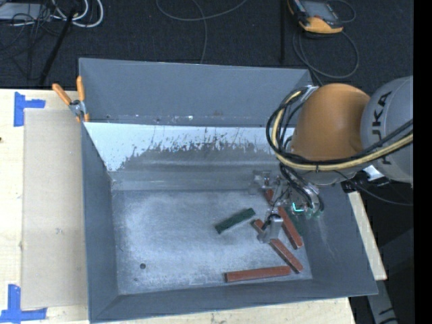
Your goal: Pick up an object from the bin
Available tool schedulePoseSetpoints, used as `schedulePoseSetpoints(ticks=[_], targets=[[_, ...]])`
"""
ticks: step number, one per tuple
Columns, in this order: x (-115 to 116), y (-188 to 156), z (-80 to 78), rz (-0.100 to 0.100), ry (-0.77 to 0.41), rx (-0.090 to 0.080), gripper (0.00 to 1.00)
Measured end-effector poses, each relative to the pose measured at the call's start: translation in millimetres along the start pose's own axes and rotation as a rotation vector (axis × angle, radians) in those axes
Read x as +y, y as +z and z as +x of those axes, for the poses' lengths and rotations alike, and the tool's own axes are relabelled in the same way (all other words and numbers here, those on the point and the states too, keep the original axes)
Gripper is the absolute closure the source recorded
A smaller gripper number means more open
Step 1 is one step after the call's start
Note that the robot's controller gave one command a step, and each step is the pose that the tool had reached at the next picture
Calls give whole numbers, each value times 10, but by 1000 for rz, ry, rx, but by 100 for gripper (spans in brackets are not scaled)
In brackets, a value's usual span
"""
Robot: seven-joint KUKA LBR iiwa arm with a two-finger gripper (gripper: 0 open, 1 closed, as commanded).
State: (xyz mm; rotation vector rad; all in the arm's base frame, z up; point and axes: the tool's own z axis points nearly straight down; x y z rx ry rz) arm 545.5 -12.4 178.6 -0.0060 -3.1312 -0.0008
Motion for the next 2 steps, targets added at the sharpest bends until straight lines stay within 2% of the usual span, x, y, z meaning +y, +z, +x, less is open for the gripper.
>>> schedulePoseSetpoints(ticks=[1, 2], targets=[[336, 1120, -401, 0, -251, -5, 0], [330, 1082, -413, 1, -248, -10, 100]])
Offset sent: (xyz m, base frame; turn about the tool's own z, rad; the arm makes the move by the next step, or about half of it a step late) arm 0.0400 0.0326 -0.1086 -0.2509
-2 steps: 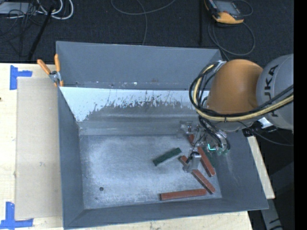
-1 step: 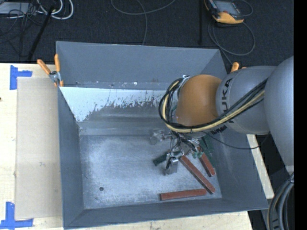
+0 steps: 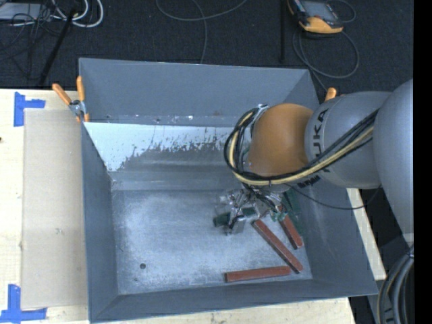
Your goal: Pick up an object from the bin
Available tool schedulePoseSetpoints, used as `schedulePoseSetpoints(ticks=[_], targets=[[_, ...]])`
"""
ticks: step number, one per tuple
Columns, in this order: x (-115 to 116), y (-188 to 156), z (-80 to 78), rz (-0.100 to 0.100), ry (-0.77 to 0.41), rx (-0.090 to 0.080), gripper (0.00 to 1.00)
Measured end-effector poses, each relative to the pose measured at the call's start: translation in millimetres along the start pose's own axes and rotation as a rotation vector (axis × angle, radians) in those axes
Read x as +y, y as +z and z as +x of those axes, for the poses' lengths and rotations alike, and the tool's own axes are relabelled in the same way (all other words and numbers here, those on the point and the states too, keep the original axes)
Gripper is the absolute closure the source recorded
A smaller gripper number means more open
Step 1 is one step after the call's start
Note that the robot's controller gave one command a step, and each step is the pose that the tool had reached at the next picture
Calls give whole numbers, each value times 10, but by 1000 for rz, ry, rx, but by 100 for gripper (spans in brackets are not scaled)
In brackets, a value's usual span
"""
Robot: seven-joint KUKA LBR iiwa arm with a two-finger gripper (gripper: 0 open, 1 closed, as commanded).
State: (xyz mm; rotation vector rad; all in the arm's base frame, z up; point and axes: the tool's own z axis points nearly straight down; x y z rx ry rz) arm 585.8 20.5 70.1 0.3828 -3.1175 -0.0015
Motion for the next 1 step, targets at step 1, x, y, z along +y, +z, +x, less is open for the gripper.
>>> schedulePoseSetpoints(ticks=[1], targets=[[224, -1444, 170, 2, -47, -9, 100]])
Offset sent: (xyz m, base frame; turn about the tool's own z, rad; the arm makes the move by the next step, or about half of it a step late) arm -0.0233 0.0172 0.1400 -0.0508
